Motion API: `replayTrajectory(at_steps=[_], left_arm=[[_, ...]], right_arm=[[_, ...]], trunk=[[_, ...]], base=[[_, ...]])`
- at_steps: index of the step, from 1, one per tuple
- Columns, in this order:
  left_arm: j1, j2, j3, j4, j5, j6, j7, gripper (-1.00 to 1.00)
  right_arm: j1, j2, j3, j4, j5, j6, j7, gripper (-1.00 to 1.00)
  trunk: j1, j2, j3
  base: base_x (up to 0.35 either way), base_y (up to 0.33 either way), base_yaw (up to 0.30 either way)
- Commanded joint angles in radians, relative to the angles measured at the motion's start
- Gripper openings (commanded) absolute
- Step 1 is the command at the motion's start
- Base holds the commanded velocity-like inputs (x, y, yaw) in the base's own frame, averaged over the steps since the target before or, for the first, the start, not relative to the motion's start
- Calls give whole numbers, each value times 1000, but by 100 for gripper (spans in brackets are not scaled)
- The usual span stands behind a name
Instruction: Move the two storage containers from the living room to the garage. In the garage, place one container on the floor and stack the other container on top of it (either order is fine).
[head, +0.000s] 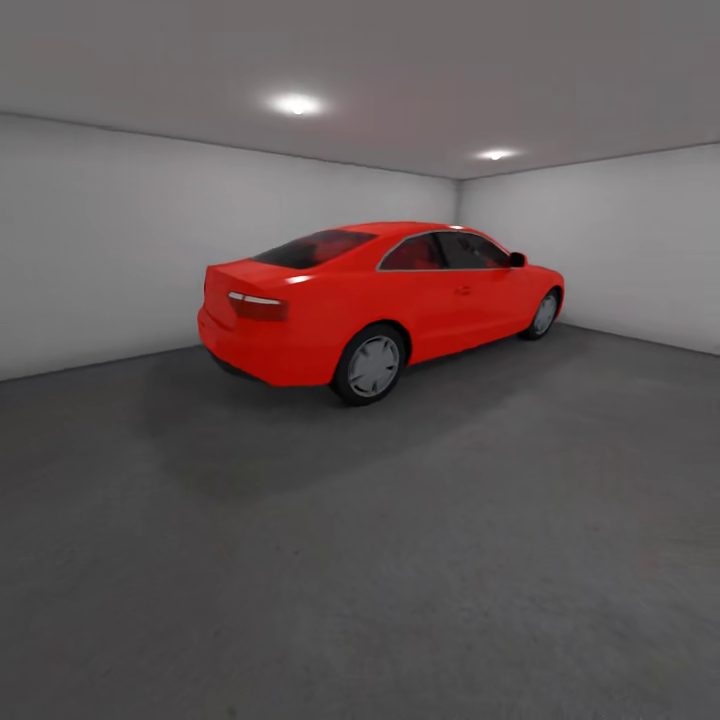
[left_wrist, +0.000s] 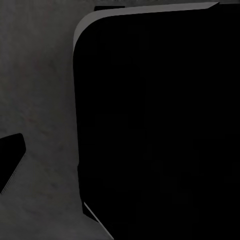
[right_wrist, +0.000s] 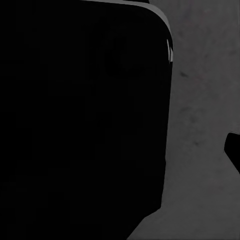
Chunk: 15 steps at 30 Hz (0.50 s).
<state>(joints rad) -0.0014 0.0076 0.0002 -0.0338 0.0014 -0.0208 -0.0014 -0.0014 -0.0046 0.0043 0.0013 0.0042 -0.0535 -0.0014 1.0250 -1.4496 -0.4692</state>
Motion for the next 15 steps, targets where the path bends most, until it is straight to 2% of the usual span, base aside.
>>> replayTrajectory(at_steps=[1,15], left_arm=[[0,0,-1,0,0,-2,0,100],[0,0,1,0,0,-2,0,100]], right_arm=[[0,0,0,0,1,-3,0,100],[0,0,0,0,1,-3,0,100]], trunk=[[0,0,-1],[0,0,-1]], base=[[0,0,-251],[0,0,-251]])
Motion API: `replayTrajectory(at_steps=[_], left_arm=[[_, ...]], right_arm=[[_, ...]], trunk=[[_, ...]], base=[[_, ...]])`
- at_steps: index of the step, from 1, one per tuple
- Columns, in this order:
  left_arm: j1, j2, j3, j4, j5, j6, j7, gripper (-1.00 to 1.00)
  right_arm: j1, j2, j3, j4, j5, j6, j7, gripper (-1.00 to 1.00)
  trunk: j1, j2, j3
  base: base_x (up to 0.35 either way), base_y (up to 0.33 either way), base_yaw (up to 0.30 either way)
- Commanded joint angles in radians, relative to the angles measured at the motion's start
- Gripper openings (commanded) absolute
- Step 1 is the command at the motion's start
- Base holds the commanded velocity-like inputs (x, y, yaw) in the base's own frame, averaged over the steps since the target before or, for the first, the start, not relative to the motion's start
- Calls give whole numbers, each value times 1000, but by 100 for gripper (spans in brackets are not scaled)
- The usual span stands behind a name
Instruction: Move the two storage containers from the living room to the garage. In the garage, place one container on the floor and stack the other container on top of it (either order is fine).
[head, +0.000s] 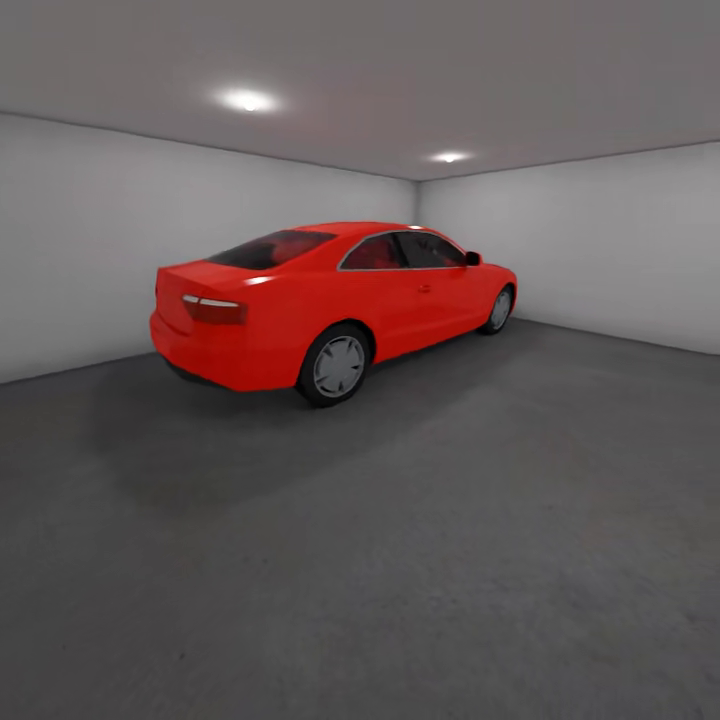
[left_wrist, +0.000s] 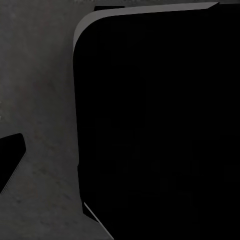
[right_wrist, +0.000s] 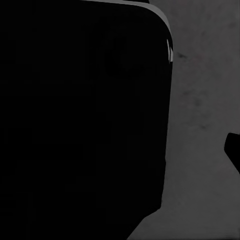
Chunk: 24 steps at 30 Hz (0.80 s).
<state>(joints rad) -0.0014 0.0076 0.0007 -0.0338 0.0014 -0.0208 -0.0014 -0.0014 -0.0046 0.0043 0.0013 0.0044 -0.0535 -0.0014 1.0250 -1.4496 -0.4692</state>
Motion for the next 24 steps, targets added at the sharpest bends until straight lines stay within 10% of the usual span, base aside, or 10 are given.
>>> replayTrajectory(at_steps=[1,24], left_arm=[[0,0,-1,0,0,-2,0,100],[0,0,-1,0,0,-2,0,100]], right_arm=[[0,0,0,0,0,-3,0,100],[0,0,0,0,0,-3,0,100]], trunk=[[0,0,-1],[0,0,-1]], base=[[0,0,-251],[0,0,-251]])
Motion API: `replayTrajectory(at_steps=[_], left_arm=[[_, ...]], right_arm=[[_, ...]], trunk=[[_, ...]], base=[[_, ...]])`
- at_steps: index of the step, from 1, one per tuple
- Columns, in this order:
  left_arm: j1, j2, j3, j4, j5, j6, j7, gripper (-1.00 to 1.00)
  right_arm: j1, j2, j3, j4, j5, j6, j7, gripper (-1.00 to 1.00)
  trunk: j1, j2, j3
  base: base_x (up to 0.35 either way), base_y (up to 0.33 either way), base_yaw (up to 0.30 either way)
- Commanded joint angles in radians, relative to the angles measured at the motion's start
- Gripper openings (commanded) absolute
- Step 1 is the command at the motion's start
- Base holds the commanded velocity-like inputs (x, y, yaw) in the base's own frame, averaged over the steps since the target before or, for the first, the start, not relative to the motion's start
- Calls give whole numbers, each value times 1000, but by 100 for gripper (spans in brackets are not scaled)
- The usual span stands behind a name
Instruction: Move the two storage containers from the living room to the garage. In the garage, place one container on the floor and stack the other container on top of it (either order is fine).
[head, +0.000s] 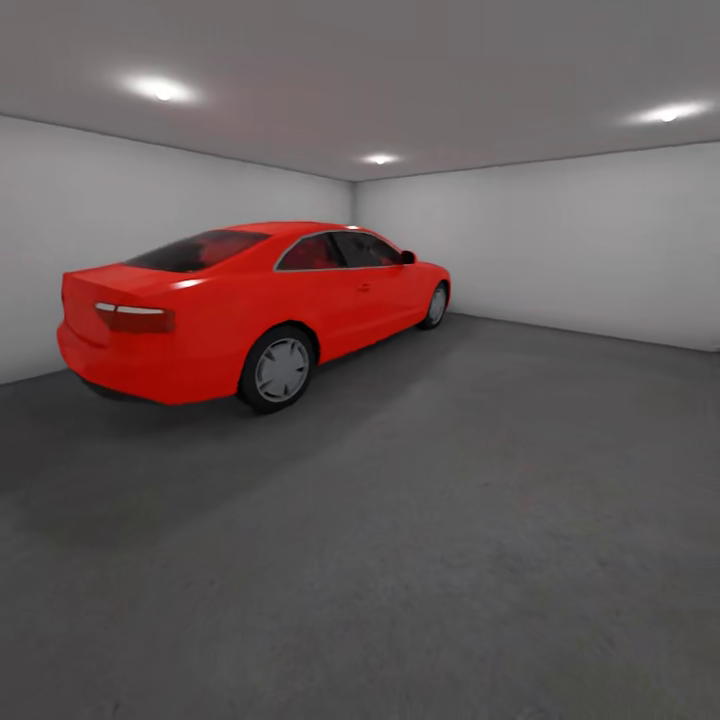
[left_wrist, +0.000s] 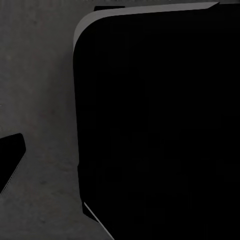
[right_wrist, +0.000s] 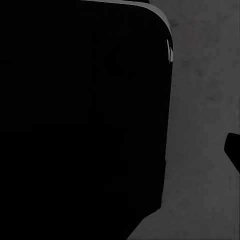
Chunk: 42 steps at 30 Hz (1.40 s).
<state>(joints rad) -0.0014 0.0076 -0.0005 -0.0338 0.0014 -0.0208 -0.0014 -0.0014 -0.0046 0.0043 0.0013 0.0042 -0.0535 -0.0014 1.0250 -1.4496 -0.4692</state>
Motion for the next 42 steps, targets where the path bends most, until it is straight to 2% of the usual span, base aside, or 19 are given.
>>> replayTrajectory(at_steps=[1,32,42], left_arm=[[0,0,0,0,0,-2,0,100],[0,0,0,0,1,-2,0,100],[0,-23,9,-21,3,-18,0,100]], right_arm=[[0,0,0,0,0,-3,0,100],[0,0,0,0,2,-4,0,100],[0,-1,0,0,2,-3,0,100]], trunk=[[0,0,-1],[0,0,-1],[0,0,-1]], base=[[0,0,-251],[0,0,-243],[0,0,-229]])
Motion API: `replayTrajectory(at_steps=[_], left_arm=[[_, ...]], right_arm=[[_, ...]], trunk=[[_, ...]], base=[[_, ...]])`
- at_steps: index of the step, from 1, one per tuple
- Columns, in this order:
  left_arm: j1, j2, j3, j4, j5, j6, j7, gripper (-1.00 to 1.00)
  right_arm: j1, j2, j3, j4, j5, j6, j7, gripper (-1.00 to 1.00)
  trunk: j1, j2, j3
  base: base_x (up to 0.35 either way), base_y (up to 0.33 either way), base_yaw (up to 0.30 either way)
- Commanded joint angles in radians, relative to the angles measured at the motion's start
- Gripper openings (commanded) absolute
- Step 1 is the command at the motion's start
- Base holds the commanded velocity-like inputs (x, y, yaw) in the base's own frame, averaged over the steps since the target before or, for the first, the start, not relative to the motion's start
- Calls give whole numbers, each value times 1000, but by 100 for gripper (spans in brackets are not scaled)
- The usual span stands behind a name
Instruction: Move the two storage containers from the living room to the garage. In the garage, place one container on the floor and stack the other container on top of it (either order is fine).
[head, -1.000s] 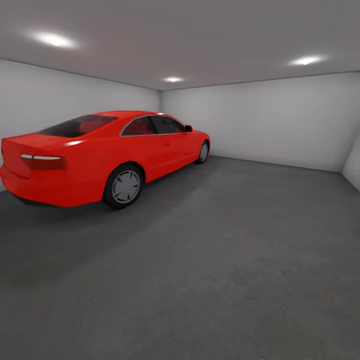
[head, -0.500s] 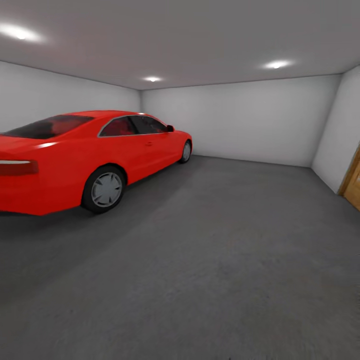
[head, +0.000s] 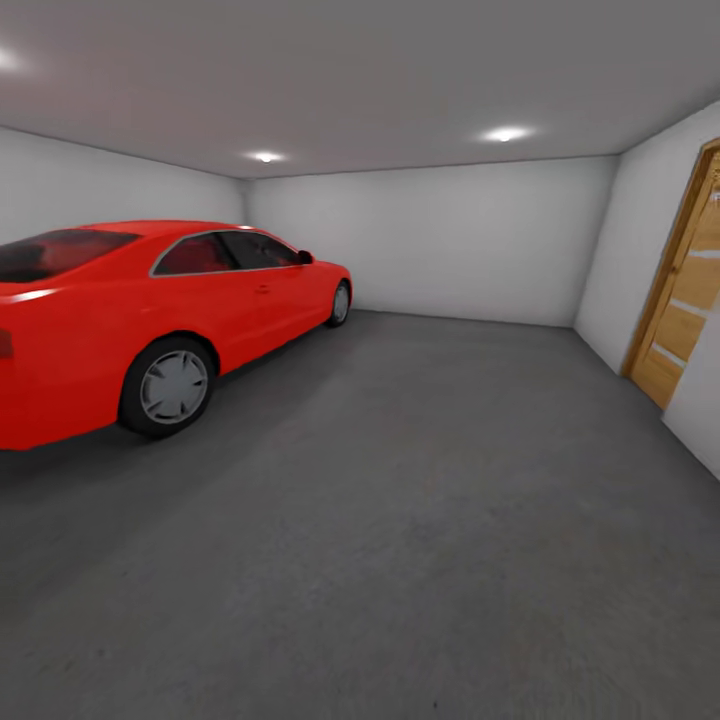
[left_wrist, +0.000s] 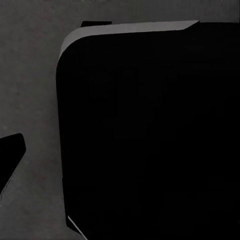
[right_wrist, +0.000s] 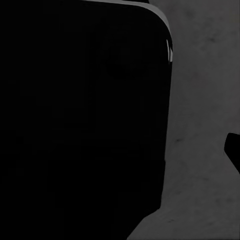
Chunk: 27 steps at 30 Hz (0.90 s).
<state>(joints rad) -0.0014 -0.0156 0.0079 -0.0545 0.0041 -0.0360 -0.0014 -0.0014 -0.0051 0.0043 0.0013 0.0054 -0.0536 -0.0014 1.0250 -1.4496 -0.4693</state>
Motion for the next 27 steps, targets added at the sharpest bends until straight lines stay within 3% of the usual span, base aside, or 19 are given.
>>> replayTrajectory(at_steps=[1,22,27], left_arm=[[0,-1,2,0,1,-4,0,100],[0,-1,6,-1,6,-5,1,100],[0,-1,5,-1,36,-5,0,100]], right_arm=[[0,0,0,0,1,-3,0,100],[0,0,0,1,-1,-5,0,100],[0,0,0,1,-1,-5,0,100]], trunk=[[0,0,-1],[0,0,-1],[0,0,-1]], base=[[0,0,-230],[0,0,-238],[0,0,-239]])
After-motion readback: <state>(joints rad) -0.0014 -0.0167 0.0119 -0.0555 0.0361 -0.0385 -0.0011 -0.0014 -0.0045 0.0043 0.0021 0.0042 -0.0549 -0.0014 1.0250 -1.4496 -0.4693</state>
